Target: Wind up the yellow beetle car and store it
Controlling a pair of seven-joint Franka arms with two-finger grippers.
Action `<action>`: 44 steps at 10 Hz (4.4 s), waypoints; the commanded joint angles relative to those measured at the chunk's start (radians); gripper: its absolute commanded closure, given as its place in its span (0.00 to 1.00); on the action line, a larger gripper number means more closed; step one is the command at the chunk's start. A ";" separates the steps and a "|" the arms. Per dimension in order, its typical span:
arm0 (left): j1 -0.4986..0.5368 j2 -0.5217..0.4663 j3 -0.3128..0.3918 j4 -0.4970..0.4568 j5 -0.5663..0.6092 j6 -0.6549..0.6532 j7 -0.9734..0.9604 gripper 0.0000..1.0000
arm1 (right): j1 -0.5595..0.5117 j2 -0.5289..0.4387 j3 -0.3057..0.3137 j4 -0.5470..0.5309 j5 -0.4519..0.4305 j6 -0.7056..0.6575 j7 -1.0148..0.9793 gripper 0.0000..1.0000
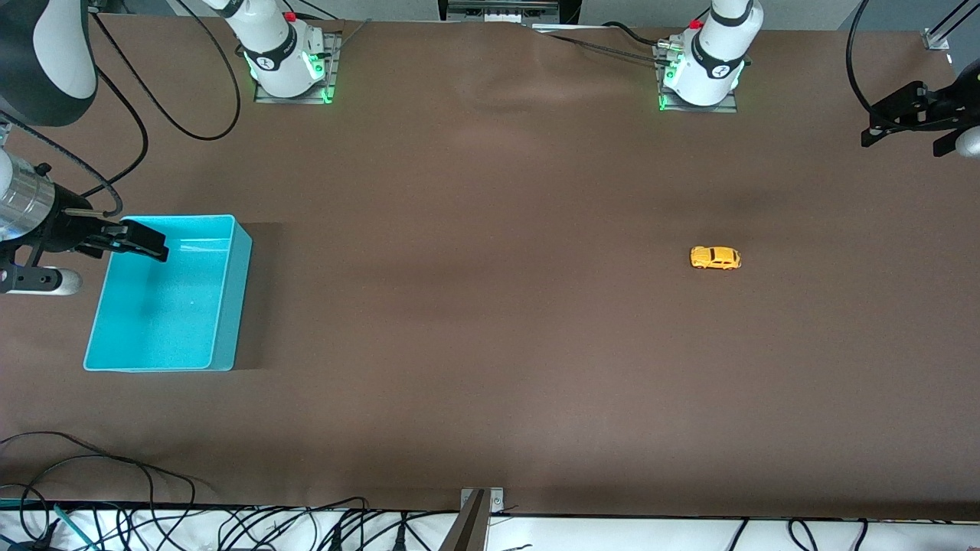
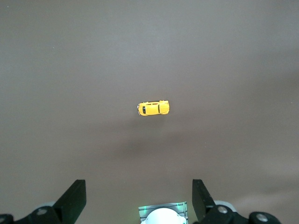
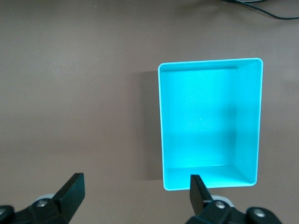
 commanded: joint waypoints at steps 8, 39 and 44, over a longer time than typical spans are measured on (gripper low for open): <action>0.006 0.016 0.001 0.037 -0.019 -0.024 -0.007 0.00 | 0.012 -0.022 -0.014 -0.035 -0.067 0.057 0.005 0.00; -0.001 -0.007 -0.019 -0.018 -0.042 -0.024 -0.002 0.00 | 0.009 -0.016 -0.016 -0.038 -0.018 0.064 0.004 0.00; 0.062 0.027 -0.013 -0.288 -0.033 0.160 0.001 0.00 | 0.010 -0.016 -0.016 -0.038 -0.018 0.064 0.004 0.00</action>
